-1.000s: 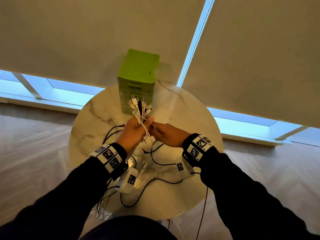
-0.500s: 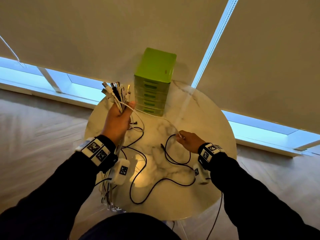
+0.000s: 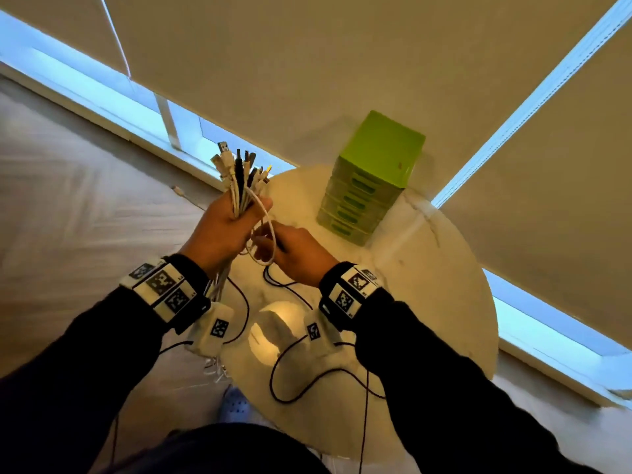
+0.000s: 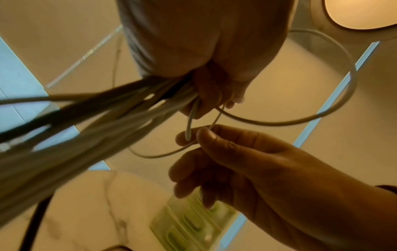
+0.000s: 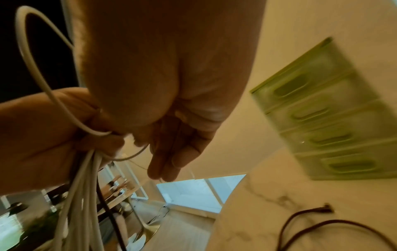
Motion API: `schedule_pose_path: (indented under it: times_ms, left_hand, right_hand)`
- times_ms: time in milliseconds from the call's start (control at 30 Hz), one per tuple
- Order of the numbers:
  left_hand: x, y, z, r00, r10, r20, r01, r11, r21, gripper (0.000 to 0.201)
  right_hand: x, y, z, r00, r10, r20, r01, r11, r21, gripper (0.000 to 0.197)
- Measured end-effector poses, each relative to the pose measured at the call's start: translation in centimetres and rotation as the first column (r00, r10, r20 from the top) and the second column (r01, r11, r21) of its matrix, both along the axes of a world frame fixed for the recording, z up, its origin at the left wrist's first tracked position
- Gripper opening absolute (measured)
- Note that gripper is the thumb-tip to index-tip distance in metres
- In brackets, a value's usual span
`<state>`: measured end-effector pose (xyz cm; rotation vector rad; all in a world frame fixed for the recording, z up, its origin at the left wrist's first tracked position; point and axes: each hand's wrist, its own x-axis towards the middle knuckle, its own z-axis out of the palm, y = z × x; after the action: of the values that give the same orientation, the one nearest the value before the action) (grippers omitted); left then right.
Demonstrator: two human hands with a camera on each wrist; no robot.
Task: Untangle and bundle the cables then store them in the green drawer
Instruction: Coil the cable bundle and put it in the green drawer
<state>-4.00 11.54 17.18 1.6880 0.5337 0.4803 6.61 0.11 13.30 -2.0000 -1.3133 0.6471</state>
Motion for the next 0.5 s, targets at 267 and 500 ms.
schedule_pose_path:
  times_ms: [267, 500]
  left_hand:
    - [-9.4, 10.1, -1.5, 0.963, 0.271, -0.005, -0.267, 0.946, -0.184, 0.008]
    - [-15.0, 15.2, -3.8, 0.857, 0.514, 0.032, -0.446, 0.772, -0.453, 0.023]
  right_hand:
    - [-2.3, 8.6, -2.8, 0.989, -0.118, -0.084, 0.115, 0.993, -0.038, 0.024]
    - [-7.1, 12.3, -8.1, 0.979, 0.154, -0.133, -0.196, 0.887, -0.418, 0.027]
